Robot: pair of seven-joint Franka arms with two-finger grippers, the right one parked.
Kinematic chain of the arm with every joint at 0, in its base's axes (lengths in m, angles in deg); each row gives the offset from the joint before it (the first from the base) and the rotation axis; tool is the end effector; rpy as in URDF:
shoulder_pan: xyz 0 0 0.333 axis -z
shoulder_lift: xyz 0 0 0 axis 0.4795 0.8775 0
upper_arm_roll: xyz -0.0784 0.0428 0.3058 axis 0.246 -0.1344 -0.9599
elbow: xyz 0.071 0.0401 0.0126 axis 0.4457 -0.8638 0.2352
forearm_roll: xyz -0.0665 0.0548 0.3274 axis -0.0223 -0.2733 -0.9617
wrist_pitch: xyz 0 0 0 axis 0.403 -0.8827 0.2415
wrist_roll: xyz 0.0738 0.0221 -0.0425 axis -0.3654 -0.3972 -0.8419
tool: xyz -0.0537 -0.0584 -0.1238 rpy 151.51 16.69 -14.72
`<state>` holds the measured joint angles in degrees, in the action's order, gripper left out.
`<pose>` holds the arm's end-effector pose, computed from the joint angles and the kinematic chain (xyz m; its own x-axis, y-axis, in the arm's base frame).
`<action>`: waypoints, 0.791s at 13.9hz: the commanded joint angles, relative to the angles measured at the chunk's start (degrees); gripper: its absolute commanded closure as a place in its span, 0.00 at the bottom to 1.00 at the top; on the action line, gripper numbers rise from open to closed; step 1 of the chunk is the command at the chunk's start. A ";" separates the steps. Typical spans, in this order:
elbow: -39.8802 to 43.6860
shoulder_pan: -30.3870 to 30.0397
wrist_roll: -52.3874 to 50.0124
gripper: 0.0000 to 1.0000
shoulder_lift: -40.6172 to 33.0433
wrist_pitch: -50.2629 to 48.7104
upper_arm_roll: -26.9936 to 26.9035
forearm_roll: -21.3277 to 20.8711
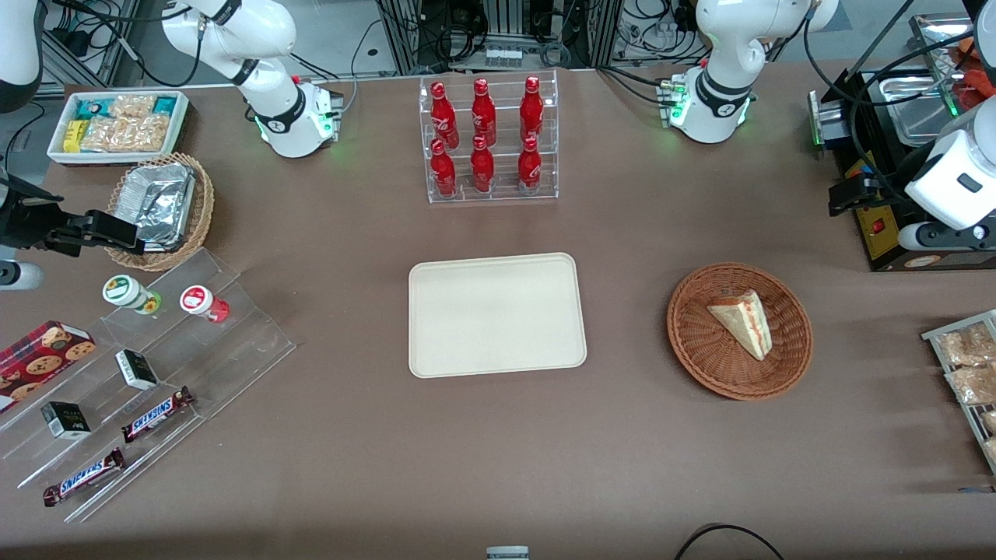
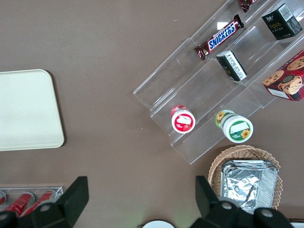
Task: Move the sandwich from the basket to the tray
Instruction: 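Move the left gripper from rest toward the wicker basket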
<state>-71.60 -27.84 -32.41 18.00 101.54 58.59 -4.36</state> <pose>0.4786 -0.0150 0.5661 0.9807 -0.0155 -0.1951 -0.0221 -0.9992 -0.0320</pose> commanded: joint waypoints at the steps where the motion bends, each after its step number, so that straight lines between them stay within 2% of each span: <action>1: -0.06 0.68 1.67 0.00 -0.58 1.53 -0.77 0.60; 4: -2.07 0.68 2.12 0.00 0.38 3.29 -0.78 0.69; 11: -19.02 0.76 1.69 0.00 0.47 22.87 -0.78 1.22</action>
<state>-85.69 -27.74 -31.23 19.64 119.61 58.58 -3.79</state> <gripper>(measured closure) 0.000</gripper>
